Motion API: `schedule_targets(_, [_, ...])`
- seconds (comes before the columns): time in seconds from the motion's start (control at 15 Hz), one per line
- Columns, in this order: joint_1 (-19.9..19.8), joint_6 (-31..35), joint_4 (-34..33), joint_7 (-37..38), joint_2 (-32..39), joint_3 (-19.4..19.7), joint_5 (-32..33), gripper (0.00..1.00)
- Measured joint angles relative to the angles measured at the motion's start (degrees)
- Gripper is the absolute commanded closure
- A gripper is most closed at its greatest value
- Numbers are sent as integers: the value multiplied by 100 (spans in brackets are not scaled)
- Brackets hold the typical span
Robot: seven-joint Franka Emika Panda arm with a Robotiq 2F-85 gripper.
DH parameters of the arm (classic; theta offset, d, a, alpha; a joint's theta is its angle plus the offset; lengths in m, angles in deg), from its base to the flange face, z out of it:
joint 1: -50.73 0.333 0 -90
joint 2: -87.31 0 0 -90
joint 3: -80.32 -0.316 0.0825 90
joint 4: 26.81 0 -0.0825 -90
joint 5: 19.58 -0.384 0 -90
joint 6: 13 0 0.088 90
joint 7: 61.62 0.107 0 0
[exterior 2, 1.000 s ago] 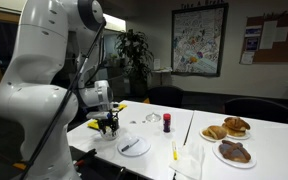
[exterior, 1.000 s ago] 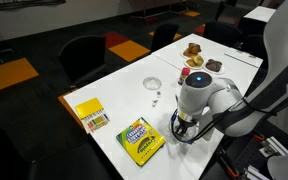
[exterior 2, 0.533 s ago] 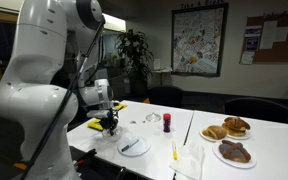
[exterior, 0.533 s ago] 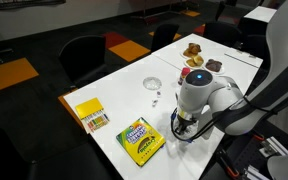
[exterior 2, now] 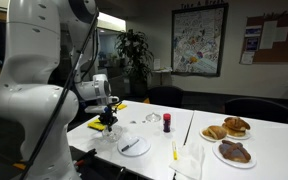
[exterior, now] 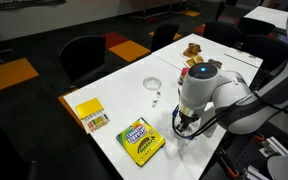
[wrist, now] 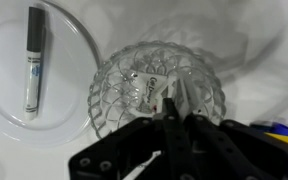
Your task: Remove some packets from the glass bowl and put them on the plate
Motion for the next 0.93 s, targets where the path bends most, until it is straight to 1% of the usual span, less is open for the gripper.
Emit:
schedule_targets(0.2, [89,-169,115,-41,-354,76,-312,98])
schedule_targets(0.33, [57,-261,255,-34,-688,263,-345,98])
schedule_targets(0.47, [-68,-388,430,-19,-1089,534,-296,98])
schedule_targets(0.6, [-359,-449,597,-20,-1445,790,-199,98])
schedule_targets(0.73, [-746,-491,714,-37,-1666,984,-134,98])
schedule_targets(0.93, [-1228,-514,795,-57,-1736,1126,-106,98])
